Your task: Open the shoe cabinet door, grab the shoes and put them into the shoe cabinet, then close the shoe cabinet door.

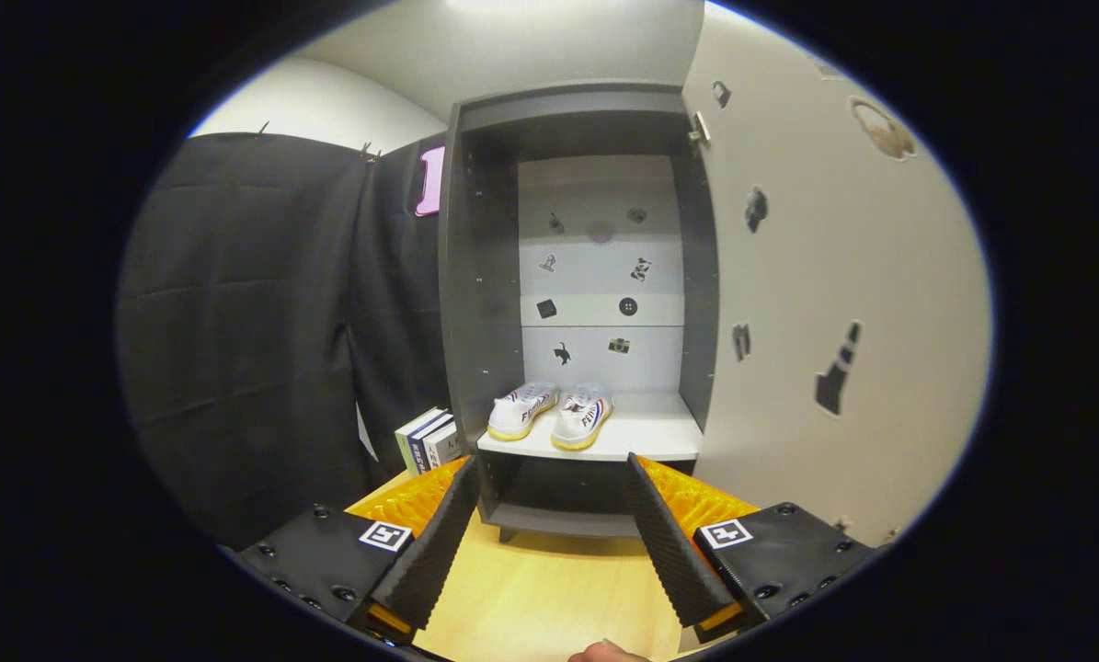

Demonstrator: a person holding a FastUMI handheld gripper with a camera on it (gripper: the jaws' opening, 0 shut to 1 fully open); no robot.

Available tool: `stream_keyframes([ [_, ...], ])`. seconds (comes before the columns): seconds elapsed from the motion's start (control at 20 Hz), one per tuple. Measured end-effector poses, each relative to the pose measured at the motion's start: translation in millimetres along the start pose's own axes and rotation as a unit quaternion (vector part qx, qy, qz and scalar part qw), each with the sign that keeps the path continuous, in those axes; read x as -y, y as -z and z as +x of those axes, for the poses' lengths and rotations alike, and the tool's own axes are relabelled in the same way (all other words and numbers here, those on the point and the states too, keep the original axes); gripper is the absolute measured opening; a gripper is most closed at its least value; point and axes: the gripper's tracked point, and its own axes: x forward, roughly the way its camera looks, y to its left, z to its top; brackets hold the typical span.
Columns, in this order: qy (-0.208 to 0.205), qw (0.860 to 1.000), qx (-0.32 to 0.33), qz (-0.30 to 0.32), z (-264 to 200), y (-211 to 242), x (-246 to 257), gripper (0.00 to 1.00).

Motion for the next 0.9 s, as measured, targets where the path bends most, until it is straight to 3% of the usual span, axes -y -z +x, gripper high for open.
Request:
stream_keyframes([
  [0.2, 0.01, 1.0, 0.007, 0.002, -64, -5, 23, 0.98],
  [0.6, 0.076, 0.996, 0.037, -0.016, -158, -23, 85, 0.98],
  [0.9, 0.149, 0.987, 0.054, 0.03, -180, -29, 157, 0.98],
])
